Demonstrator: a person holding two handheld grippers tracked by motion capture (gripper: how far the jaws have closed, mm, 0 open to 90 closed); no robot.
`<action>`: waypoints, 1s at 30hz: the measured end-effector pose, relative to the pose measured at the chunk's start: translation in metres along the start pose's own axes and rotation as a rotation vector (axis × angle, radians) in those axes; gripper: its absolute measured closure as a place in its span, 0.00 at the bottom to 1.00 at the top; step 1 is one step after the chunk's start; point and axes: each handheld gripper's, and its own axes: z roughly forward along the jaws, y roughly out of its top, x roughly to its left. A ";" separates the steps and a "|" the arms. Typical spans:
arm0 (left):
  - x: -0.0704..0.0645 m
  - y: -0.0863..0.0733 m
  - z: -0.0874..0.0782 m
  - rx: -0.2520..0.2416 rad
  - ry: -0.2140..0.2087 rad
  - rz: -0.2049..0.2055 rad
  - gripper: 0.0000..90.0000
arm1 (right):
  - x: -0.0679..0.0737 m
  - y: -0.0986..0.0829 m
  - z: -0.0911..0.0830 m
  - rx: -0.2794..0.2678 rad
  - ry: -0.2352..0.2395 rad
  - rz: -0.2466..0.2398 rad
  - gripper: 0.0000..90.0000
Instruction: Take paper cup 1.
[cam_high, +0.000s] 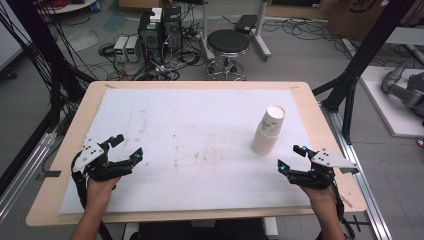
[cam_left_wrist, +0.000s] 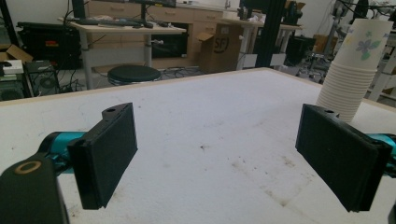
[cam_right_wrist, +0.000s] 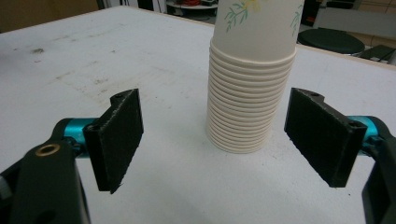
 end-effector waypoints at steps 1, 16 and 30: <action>0.000 0.000 0.000 0.002 -0.002 -0.002 0.14 | 0.000 0.000 0.000 0.000 0.000 0.000 0.22; -0.002 -0.002 0.005 0.003 -0.025 -0.026 0.14 | 0.000 0.000 -0.001 -0.007 0.006 0.007 0.22; -0.012 -0.001 0.002 0.006 -0.048 -0.008 0.14 | 0.008 0.013 0.004 -0.028 0.020 0.002 0.22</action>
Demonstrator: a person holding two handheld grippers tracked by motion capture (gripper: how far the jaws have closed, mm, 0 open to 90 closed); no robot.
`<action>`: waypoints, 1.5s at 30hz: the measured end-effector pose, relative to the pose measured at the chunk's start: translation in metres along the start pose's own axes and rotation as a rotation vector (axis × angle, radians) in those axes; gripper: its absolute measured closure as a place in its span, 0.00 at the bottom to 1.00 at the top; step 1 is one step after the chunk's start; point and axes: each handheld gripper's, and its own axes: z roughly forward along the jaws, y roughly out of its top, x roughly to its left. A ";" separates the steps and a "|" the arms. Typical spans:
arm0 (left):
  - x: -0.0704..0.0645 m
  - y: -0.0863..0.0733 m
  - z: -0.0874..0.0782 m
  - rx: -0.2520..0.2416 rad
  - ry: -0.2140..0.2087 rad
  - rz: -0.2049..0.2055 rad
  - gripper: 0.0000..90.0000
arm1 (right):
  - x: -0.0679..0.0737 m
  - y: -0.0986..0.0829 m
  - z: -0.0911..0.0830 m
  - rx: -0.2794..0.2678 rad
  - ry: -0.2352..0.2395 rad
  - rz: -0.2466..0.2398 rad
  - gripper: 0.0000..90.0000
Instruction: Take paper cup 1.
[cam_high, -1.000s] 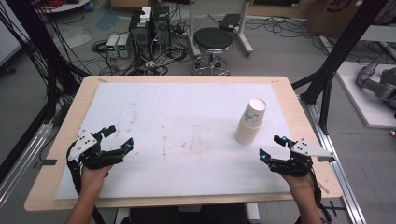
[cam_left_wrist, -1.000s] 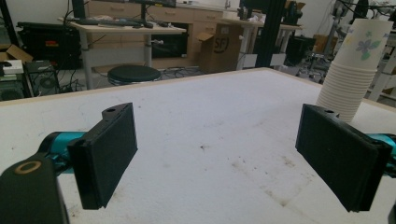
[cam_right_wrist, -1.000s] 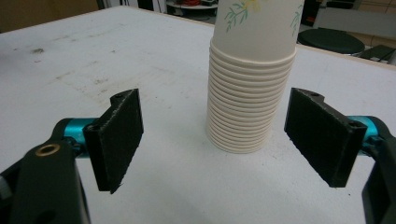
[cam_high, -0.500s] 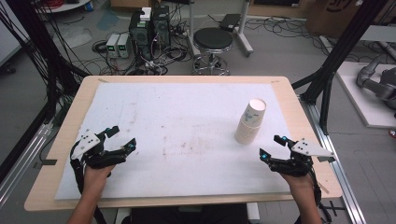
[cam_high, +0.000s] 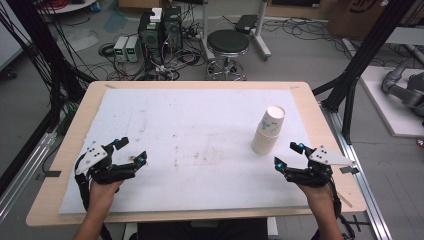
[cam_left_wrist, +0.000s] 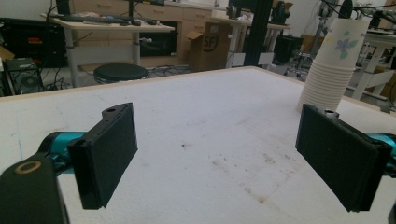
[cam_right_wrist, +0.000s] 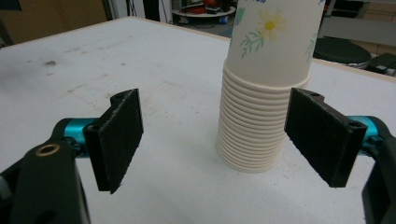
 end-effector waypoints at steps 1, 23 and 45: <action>-0.001 0.000 0.000 0.000 0.002 0.002 0.14 | 0.000 0.001 0.001 -0.001 0.000 0.002 0.22; -0.007 -0.006 0.009 0.028 -0.036 0.007 0.14 | -0.028 0.060 0.032 0.007 -0.079 -0.014 0.22; -0.005 -0.008 0.009 0.038 -0.031 0.002 0.14 | -0.043 0.078 0.068 0.058 -0.049 0.017 0.22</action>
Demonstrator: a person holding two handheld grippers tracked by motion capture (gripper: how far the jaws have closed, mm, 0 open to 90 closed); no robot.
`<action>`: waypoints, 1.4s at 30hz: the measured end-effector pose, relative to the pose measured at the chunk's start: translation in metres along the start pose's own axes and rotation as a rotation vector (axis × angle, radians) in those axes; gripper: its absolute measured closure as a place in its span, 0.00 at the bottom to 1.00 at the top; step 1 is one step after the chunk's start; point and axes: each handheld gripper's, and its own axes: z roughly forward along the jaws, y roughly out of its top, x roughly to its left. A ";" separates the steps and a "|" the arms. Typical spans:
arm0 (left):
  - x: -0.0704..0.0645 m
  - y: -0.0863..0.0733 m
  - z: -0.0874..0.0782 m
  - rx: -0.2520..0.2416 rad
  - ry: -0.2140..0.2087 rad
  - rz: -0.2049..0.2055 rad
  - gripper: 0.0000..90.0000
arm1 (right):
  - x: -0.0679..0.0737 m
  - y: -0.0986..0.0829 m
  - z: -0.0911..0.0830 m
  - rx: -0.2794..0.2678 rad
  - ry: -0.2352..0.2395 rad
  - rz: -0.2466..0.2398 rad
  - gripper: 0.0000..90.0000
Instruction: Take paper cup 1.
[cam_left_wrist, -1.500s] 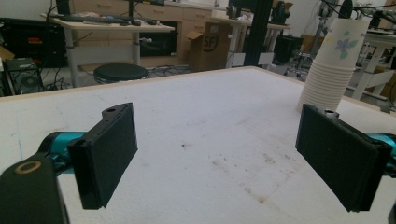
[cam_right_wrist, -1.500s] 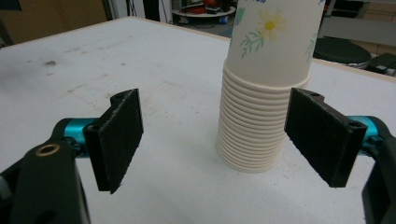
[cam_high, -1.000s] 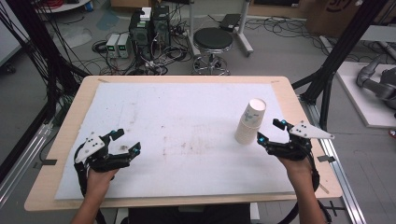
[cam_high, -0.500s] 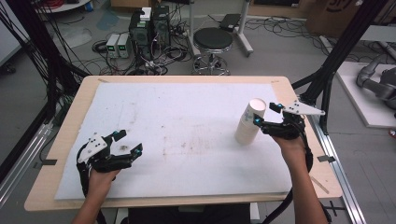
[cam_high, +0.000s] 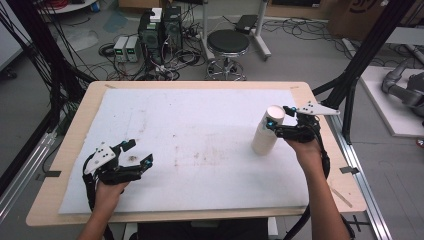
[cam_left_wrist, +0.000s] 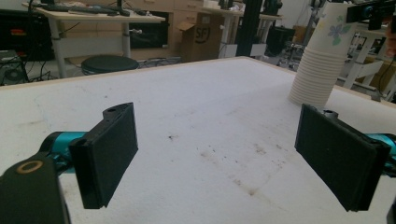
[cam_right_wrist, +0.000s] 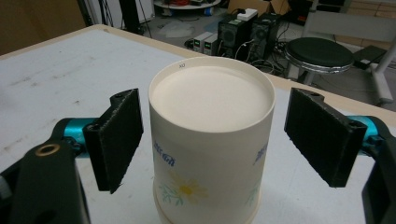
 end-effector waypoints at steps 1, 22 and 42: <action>0.000 0.000 0.000 -0.001 0.001 -0.001 0.14 | 0.000 0.001 0.001 -0.001 0.002 -0.002 0.23; 0.001 -0.001 0.000 0.008 0.004 -0.009 0.15 | -0.003 0.006 0.005 -0.002 0.036 0.008 0.39; 0.002 -0.001 0.000 0.009 0.003 -0.007 0.15 | -0.004 0.021 -0.001 -0.020 0.038 -0.005 0.39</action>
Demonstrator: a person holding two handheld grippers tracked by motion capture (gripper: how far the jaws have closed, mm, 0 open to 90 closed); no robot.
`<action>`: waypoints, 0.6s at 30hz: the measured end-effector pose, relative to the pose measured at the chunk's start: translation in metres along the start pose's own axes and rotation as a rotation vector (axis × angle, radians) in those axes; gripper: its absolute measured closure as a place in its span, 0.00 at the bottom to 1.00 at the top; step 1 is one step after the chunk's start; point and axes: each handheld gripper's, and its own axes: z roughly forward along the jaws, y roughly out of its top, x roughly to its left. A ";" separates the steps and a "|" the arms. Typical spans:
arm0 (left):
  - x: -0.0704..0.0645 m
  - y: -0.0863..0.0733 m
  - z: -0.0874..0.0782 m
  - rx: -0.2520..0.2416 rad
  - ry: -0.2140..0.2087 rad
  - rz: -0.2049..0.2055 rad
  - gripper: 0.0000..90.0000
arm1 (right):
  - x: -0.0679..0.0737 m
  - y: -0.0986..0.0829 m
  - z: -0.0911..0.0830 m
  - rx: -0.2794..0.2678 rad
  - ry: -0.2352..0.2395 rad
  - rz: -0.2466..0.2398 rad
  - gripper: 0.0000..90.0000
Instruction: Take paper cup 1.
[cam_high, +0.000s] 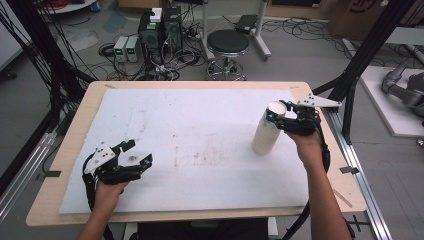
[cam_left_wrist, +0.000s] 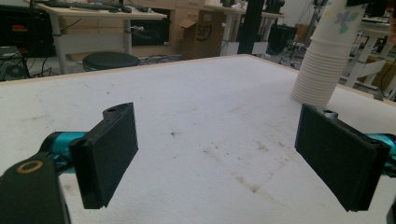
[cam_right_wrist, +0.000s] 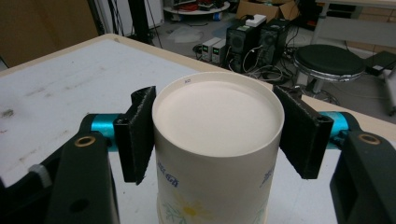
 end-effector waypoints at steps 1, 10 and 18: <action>0.000 0.000 0.000 0.000 0.000 0.000 0.14 | 0.000 0.002 0.000 -0.005 0.000 -0.003 0.39; 0.001 0.000 0.000 0.001 -0.004 -0.002 0.15 | 0.001 0.023 -0.011 -0.034 0.004 -0.016 0.39; 0.001 -0.001 0.000 -0.003 -0.003 -0.009 0.15 | 0.002 0.043 -0.023 -0.064 -0.002 -0.031 0.39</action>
